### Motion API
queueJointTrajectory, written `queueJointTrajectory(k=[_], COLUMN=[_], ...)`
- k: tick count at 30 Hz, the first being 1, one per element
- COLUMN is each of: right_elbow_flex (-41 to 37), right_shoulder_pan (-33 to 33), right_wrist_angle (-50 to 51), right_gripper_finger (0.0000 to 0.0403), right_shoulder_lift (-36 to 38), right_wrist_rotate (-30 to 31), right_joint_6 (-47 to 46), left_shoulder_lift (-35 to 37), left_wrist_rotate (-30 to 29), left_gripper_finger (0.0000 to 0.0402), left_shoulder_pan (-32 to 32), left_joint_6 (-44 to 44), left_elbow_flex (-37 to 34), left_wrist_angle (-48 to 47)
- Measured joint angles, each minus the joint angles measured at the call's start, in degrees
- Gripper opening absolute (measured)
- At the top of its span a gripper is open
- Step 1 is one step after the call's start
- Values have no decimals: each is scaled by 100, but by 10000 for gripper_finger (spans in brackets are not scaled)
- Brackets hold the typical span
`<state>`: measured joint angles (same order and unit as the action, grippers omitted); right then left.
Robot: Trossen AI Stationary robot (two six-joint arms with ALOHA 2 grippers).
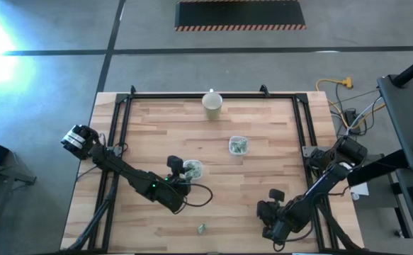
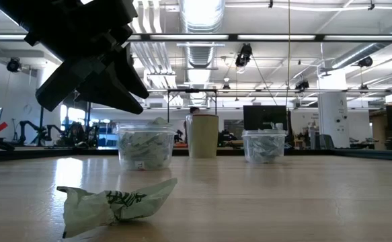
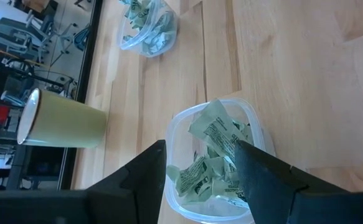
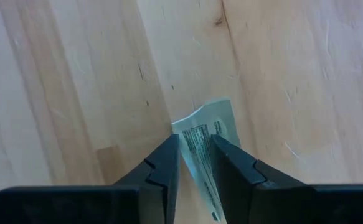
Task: Pick and place Stevia / Truvia into bins
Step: Put the right green stevia packet into the right transparent container
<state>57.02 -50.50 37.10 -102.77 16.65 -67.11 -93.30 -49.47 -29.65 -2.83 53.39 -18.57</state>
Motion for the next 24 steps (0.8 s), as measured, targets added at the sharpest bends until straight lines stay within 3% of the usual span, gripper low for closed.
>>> queueJointTrajectory(k=[13, 24], right_elbow_flex=[8, 551], right_shoulder_pan=[-2, 7], right_wrist_angle=[31, 832], right_gripper_finger=[10, 8], right_shoulder_lift=[-172, -163], right_wrist_rotate=[57, 1092], right_joint_6=[346, 1257], left_shoulder_lift=[0, 0], left_wrist_rotate=[11, 11], left_gripper_finger=[174, 174], left_shoulder_pan=[0, -4], left_joint_6=[0, 9], left_elbow_flex=[0, 0], left_wrist_angle=[1, 2])
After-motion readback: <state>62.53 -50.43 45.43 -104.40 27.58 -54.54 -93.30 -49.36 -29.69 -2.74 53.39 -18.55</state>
